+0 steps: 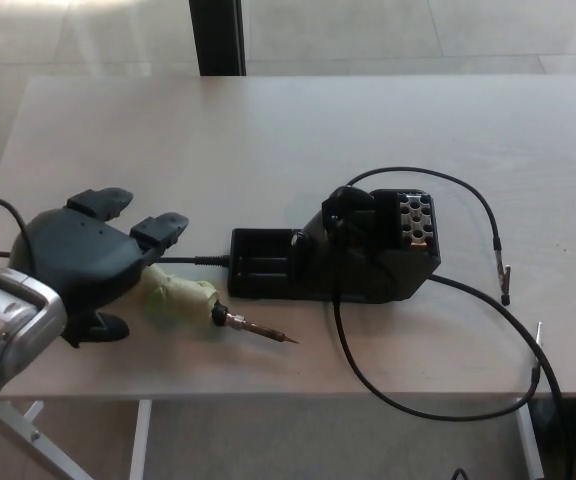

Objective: Use the left hand of the robot to grab the soldering gun kept on the middle of the table and pull it out of its base and keep it on the left side of the base

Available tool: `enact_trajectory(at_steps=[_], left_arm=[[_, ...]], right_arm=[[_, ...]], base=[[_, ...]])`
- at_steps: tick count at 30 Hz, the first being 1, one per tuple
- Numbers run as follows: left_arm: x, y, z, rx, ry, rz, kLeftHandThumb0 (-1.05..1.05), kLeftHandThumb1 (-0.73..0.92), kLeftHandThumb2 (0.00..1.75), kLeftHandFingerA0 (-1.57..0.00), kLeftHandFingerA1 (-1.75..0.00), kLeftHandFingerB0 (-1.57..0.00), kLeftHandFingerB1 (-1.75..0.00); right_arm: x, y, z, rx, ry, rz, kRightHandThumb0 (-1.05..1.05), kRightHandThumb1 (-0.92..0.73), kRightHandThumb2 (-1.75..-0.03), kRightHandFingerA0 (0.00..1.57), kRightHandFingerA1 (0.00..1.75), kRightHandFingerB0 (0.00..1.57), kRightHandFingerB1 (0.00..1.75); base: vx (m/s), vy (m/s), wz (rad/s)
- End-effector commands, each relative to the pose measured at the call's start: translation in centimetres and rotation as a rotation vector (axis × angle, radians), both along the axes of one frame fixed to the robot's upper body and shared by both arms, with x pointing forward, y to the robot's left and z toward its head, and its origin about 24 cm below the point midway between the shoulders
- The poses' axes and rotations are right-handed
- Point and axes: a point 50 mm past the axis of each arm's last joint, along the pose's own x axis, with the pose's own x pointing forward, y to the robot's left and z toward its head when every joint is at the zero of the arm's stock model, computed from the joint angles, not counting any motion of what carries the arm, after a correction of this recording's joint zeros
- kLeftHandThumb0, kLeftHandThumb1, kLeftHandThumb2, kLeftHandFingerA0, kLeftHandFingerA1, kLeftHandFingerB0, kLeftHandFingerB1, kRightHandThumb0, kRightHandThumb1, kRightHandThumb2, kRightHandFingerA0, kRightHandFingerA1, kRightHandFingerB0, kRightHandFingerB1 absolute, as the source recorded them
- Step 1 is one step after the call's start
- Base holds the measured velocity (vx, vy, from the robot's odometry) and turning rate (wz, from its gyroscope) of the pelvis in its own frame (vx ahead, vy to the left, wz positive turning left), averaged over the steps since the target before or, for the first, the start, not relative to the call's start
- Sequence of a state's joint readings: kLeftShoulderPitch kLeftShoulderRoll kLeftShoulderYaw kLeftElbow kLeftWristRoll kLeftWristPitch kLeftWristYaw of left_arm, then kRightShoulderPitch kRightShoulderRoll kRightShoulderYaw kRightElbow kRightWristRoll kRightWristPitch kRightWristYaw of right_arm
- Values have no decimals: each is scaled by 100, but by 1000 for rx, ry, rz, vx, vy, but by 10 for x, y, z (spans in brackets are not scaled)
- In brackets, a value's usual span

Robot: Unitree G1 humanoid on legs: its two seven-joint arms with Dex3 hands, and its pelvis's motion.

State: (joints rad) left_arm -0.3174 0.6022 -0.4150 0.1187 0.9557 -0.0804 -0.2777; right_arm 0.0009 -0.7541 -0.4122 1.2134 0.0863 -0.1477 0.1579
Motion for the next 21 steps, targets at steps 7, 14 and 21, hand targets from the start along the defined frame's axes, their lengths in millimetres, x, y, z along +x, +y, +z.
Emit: enact_trajectory(at_steps=[7,14,21], left_arm=[[-16,32,121,-26,186,87,-77,54,77,0,0,0,0],[-39,88,183,-156,61,249,-82,54,80,0,0,0,0],[-97,187,178,-329,-5,714,-80,71,61,0,0,0,0]], right_arm=[[2,-5,8,11,-42,-22,-105,-53,-90,63,66,36,40],[1,-5,9,11,-39,-16,-105,-55,-90,59,64,37,40],[3,-5,9,13,-40,-14,-105,-55,-90,60,65,37,39]], base=[[0,0,0],[0,0,0],[0,0,0]])
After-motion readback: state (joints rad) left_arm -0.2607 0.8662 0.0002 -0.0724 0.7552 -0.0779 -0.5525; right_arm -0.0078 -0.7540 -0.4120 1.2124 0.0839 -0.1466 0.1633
